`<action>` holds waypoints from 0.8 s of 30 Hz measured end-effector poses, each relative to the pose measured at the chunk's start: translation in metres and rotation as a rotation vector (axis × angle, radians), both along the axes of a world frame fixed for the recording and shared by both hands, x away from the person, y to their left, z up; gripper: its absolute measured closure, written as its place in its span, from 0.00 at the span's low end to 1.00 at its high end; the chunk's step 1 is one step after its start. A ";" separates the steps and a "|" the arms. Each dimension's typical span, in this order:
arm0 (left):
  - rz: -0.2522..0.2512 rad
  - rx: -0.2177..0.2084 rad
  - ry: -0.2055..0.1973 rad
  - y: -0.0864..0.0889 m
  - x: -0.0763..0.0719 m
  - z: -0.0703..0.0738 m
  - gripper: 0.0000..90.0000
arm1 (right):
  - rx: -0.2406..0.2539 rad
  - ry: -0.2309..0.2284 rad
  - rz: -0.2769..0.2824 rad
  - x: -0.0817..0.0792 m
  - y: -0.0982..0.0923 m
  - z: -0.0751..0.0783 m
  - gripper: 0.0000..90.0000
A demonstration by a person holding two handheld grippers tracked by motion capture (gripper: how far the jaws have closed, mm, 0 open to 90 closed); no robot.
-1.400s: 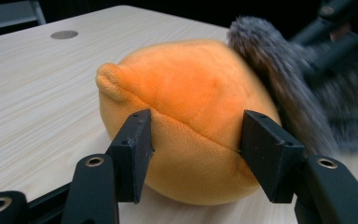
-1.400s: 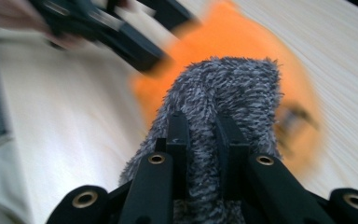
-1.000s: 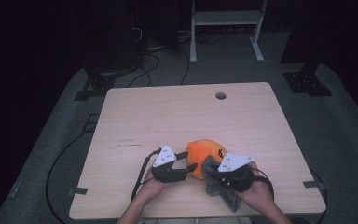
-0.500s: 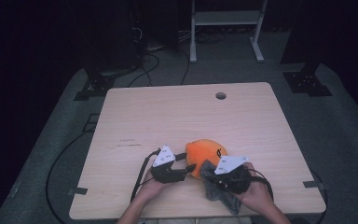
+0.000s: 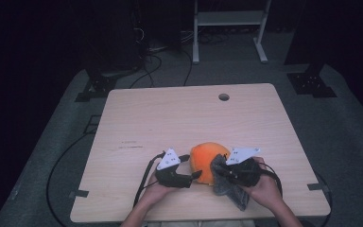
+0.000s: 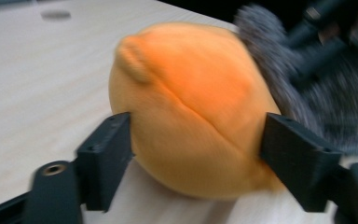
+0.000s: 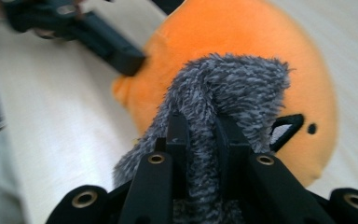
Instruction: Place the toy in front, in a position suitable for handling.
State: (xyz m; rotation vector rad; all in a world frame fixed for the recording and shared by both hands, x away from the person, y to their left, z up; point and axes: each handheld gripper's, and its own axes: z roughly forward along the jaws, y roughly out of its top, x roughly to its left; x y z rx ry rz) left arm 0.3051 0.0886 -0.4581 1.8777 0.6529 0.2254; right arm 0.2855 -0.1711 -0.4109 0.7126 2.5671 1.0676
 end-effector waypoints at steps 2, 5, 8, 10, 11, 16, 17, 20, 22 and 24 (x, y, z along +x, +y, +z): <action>0.019 -0.008 0.024 -0.005 0.000 -0.003 0.27 | -0.008 0.013 0.018 -0.005 0.000 0.002 0.86; 0.026 0.030 -0.015 -0.010 -0.002 -0.001 0.36 | 0.028 -0.026 0.014 -0.008 -0.002 0.012 0.86; -0.003 0.105 -0.099 -0.016 -0.010 0.001 0.38 | 0.066 -0.064 -0.011 -0.005 -0.001 0.023 0.86; -0.005 0.127 -0.122 -0.018 -0.013 0.002 0.39 | 0.050 -0.067 -0.017 -0.002 0.002 0.022 0.86; -0.007 0.135 -0.128 -0.017 -0.013 0.002 0.39 | 0.038 -0.067 -0.011 -0.001 0.003 0.019 0.86; -0.021 0.102 -0.121 -0.013 -0.012 0.004 0.39 | 0.005 -0.016 -0.020 0.004 -0.016 0.012 0.87; -0.024 0.103 -0.127 -0.014 -0.012 0.005 0.39 | -0.013 -0.003 -0.044 0.005 -0.023 0.010 0.87; -0.043 0.124 -0.170 -0.021 -0.016 0.008 0.40 | 0.012 -0.031 -0.053 -0.002 -0.026 0.017 0.87; -0.053 0.170 -0.234 -0.028 -0.023 0.011 0.40 | 0.056 -0.061 -0.024 -0.007 -0.018 0.025 0.87; -0.048 0.210 -0.278 -0.031 -0.028 0.011 0.40 | 0.044 -0.084 0.002 -0.008 -0.007 0.032 0.87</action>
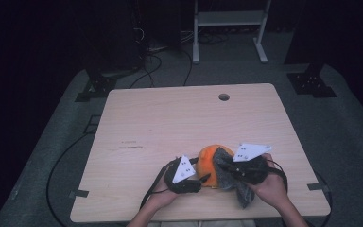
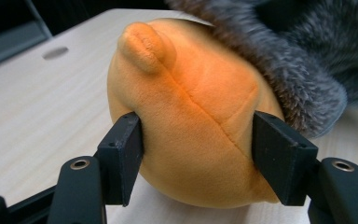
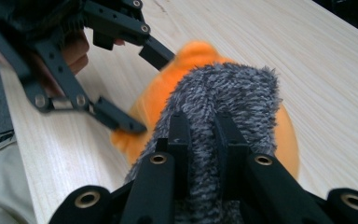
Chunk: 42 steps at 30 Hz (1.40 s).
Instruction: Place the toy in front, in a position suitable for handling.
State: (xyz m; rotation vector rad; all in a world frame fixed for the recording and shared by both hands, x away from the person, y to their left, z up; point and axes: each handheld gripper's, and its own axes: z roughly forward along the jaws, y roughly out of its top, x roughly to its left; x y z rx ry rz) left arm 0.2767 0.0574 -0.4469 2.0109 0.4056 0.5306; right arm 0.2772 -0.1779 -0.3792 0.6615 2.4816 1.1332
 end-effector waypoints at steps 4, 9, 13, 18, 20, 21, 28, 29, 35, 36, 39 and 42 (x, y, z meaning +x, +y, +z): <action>-0.006 -0.022 0.022 0.003 0.001 -0.001 0.40 | -0.019 0.047 0.004 0.007 -0.004 -0.007 0.87; -0.028 -0.008 -0.006 -0.001 -0.002 0.001 0.40 | -0.014 0.035 0.008 0.003 -0.011 -0.002 0.87; -0.038 0.016 -0.044 -0.005 -0.006 0.001 0.40 | 0.013 -0.030 0.054 -0.005 0.006 0.010 0.86; -0.047 0.003 -0.022 -0.002 -0.004 0.002 0.39 | -0.061 -0.002 0.054 0.002 0.009 0.003 0.86; -0.045 0.004 -0.032 -0.004 -0.005 0.002 0.39 | -0.045 0.027 0.040 0.005 0.002 0.001 0.86; -0.044 0.011 -0.040 -0.005 -0.005 0.002 0.39 | -0.044 0.017 0.027 0.004 0.001 0.003 0.86; -0.057 0.059 -0.089 -0.008 -0.009 0.002 0.39 | -0.011 -0.066 0.018 -0.001 0.016 0.011 0.86; -0.055 0.049 -0.073 -0.006 -0.008 0.002 0.39 | -0.019 -0.069 0.001 0.001 0.014 0.009 0.86; -0.073 -0.005 0.003 0.003 0.001 0.003 0.35 | 0.048 0.015 -0.066 0.016 -0.014 -0.006 0.87; -0.080 -0.035 0.019 0.005 0.003 0.004 0.33 | 0.063 0.028 -0.065 0.016 -0.015 -0.008 0.87; -0.084 -0.149 0.063 0.015 0.009 0.010 0.32 | 0.067 0.027 -0.043 0.015 -0.012 -0.010 0.87; -0.043 -0.201 0.076 0.021 0.013 0.015 0.40 | 0.063 0.015 -0.024 0.013 -0.007 -0.013 0.87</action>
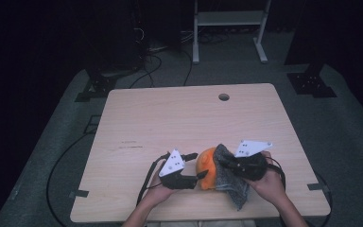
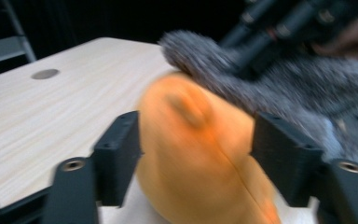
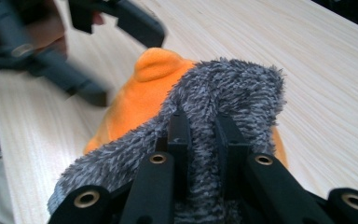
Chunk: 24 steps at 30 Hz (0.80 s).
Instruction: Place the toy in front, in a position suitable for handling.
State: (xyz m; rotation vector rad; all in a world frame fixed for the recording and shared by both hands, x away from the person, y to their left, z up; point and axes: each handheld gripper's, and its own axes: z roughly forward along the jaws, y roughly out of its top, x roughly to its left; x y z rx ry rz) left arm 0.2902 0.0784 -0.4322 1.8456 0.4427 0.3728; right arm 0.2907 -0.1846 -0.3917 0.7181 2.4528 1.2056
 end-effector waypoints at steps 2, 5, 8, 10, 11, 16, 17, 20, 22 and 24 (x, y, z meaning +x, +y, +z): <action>0.007 0.012 0.018 -0.001 0.003 -0.004 0.46 | -0.004 -0.006 0.008 -0.001 0.002 -0.001 0.87; 0.013 0.010 0.056 -0.003 0.006 -0.011 0.50 | -0.017 -0.035 0.027 -0.007 0.001 0.004 0.87; 0.048 0.011 0.076 0.002 0.010 -0.010 0.50 | -0.041 -0.036 0.080 -0.018 0.006 0.008 0.86; 0.054 0.007 0.099 0.007 0.014 -0.013 0.50 | -0.098 -0.043 0.106 -0.021 0.014 0.001 0.86; 0.057 0.012 0.104 0.009 0.014 -0.015 0.49 | -0.120 -0.044 0.120 -0.022 0.019 -0.003 0.85; 0.074 0.012 0.122 0.012 0.016 -0.016 0.47 | -0.159 -0.026 0.152 -0.024 0.023 -0.009 0.85; 0.077 0.009 0.124 0.012 0.017 -0.016 0.47 | -0.181 -0.023 0.154 -0.024 0.022 -0.011 0.85; 0.075 -0.010 0.124 0.013 0.017 -0.014 0.43 | -0.167 -0.005 0.145 -0.024 0.018 -0.013 0.86; 0.071 -0.055 0.137 0.014 0.017 -0.009 0.36 | -0.175 -0.016 0.134 -0.022 0.019 -0.013 0.86; 0.071 -0.067 0.135 0.013 0.017 -0.007 0.39 | -0.171 -0.017 0.139 -0.022 0.021 -0.013 0.85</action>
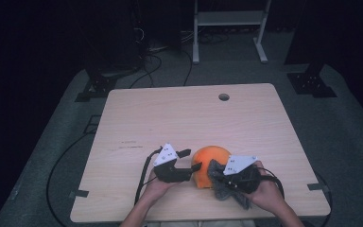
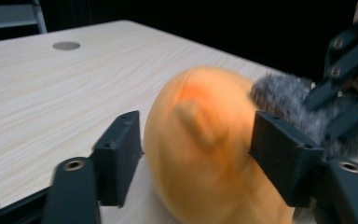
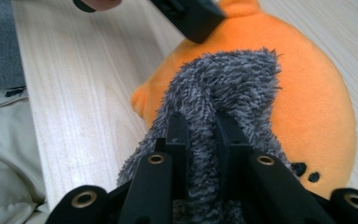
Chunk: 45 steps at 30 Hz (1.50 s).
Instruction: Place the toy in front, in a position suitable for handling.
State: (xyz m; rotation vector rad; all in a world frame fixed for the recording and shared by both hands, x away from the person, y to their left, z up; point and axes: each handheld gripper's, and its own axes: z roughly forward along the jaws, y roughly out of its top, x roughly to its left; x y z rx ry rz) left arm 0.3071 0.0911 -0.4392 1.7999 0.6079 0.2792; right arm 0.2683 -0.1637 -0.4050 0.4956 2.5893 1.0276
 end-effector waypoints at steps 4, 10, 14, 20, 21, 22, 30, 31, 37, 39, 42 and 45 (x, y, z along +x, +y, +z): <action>-0.005 0.023 0.030 -0.002 0.003 -0.005 0.51 | -0.023 -0.010 0.039 -0.007 0.007 0.004 0.85; -0.003 0.041 0.036 -0.003 0.003 -0.003 0.52 | -0.121 -0.034 0.114 -0.015 0.035 -0.010 0.85; 0.038 0.044 0.049 0.002 0.006 -0.004 0.51 | -0.144 0.032 0.148 -0.014 0.035 -0.015 0.85; 0.037 0.054 0.038 0.004 0.007 -0.005 0.53 | -0.014 0.056 0.147 -0.011 0.018 -0.002 0.85; 0.031 0.055 0.035 0.004 0.006 -0.005 0.53 | 0.032 0.038 0.119 -0.009 0.013 0.004 0.85; 0.027 0.055 0.033 0.003 0.006 -0.006 0.53 | 0.067 0.030 0.082 -0.006 0.008 0.009 0.85; 0.009 0.079 0.007 0.002 0.004 -0.005 0.53 | -0.041 0.129 0.072 0.006 -0.012 -0.001 0.84; 0.006 0.080 0.007 0.002 0.004 -0.005 0.53 | -0.001 0.129 0.066 0.006 -0.020 0.005 0.84; -0.003 0.077 0.006 0.002 0.004 -0.006 0.53 | 0.171 0.109 -0.106 0.019 -0.047 0.014 0.84; -0.016 0.076 0.006 0.001 0.003 -0.005 0.53 | 0.106 0.142 -0.118 0.023 -0.043 0.001 0.84; -0.021 0.090 -0.004 -0.001 0.002 -0.004 0.53 | 0.045 0.210 -0.072 0.022 -0.041 -0.008 0.83; -0.020 0.086 0.000 0.001 0.003 -0.005 0.53 | 0.029 0.238 -0.053 0.022 -0.047 -0.007 0.83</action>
